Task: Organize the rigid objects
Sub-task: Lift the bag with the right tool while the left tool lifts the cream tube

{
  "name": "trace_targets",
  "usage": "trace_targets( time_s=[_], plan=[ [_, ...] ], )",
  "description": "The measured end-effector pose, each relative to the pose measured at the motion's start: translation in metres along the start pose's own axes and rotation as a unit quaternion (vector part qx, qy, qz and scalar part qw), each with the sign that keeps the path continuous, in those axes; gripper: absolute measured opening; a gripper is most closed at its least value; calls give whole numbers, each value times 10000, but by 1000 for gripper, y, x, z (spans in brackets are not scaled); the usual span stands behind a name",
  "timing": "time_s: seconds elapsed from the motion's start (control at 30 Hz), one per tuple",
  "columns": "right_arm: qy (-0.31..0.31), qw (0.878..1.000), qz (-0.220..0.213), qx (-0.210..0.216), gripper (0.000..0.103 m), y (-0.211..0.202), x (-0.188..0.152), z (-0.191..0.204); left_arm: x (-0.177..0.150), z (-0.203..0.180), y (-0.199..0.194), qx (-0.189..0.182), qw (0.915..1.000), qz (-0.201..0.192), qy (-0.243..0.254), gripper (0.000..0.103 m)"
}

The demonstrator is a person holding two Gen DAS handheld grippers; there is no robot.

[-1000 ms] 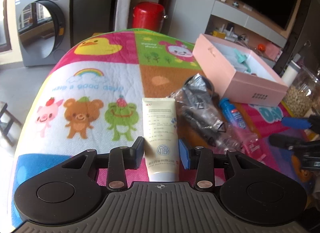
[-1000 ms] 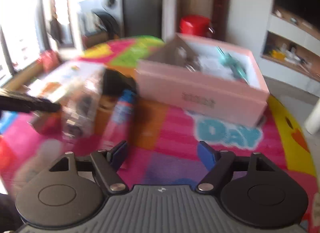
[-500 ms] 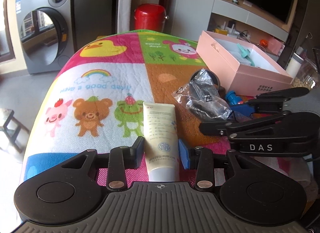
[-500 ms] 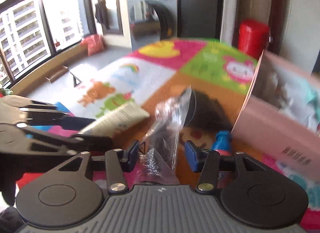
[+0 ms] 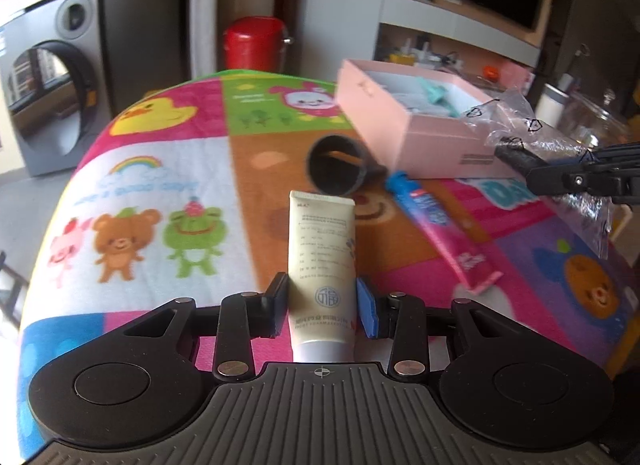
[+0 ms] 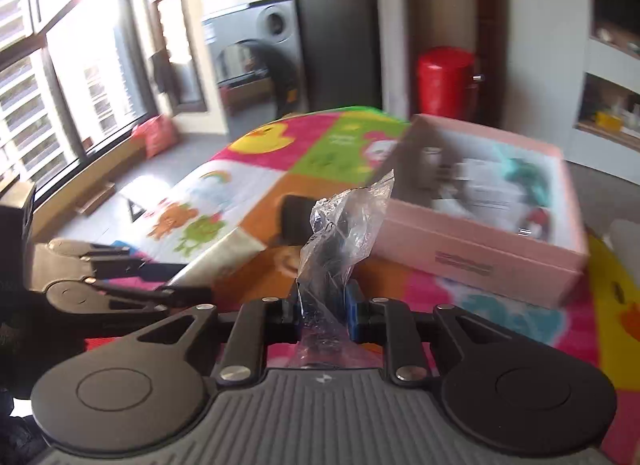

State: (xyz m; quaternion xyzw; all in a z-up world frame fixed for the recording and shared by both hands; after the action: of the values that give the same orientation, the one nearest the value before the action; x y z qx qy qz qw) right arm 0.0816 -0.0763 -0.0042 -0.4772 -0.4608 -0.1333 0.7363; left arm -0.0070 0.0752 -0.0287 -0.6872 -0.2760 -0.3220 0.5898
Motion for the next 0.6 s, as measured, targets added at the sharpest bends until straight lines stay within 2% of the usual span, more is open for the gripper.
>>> trace_targets(
  time_s=[0.13,0.3,0.4,0.53,0.57,0.6],
  plan=[
    [113,9989,-52,-461,20,-20,-21,-28,0,-22,0,-181,9995,26,250,41],
    [440,9974,134,-556,20,-11,-53,-42,-3,-36,6,-266,9991,150,295,41],
    [384,9956,142,-841,20,-2,-64,-49,-2,-39,10,-310,9992,191,193,41],
    [497,9941,202,-947,21,4,-73,-58,8,-41,10,-527,9984,112,-188,40],
    [524,9940,182,-944,21,3,-73,-59,12,-42,8,-592,9980,68,-225,39],
    [521,9940,148,-951,21,1,-73,-59,16,-45,5,-665,9976,7,-193,26]
  ],
)
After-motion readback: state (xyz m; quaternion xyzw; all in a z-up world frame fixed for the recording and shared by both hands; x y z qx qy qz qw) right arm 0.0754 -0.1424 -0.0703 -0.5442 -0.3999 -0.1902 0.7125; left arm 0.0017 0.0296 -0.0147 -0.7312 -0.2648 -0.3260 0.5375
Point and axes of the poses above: each gripper's, at about its wrist camera, not at the fingertips, and y roughly the way its jaws point, z to its left, x to its top, the point moved 8 cm from there along y, roughly the way its jaws point, and after that the axes turned 3 degrees about -z, right-handed, at the moved point
